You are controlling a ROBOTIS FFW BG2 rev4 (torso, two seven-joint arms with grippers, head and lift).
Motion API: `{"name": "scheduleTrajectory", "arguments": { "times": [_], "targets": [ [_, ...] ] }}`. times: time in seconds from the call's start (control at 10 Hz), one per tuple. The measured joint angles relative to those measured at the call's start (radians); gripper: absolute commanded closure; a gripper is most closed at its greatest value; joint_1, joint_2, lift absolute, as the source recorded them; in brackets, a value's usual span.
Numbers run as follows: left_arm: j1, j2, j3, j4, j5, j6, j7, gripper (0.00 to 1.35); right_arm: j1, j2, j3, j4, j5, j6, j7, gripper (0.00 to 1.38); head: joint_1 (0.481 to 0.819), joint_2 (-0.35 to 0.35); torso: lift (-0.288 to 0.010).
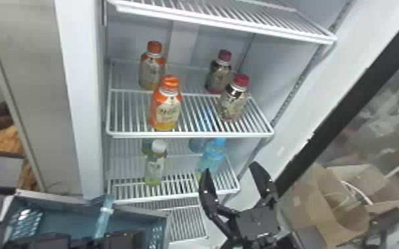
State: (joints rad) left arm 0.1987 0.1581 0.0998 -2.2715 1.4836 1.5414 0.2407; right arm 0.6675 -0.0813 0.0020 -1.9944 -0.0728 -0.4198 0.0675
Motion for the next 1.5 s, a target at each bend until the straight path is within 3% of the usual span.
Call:
{"name": "scheduleTrajectory", "arguments": {
  "times": [0.6,0.8,1.0,1.5],
  "targets": [
    [-0.004,0.0,-0.008,0.0,0.001,-0.011,0.0,1.2,-0.007,-0.005,0.024,0.044,-0.115,0.0,0.021,0.0,0.695,-0.35,-0.04],
    [-0.005,-0.002,-0.008,0.0,0.001,-0.013,0.0,1.2,-0.007,-0.006,0.025,0.047,-0.127,0.0,0.027,0.16,0.695,-0.35,-0.04],
    [-0.006,-0.002,-0.011,0.0,0.0,-0.017,0.0,1.2,-0.007,-0.008,0.026,0.045,-0.126,0.0,0.029,0.05,0.695,-0.35,-0.04],
    [-0.003,-0.003,-0.01,0.0,0.002,-0.02,0.0,1.2,-0.007,-0.009,0.026,0.044,-0.132,0.0,0.032,0.04,0.695,-0.35,-0.04]
  ]
}}
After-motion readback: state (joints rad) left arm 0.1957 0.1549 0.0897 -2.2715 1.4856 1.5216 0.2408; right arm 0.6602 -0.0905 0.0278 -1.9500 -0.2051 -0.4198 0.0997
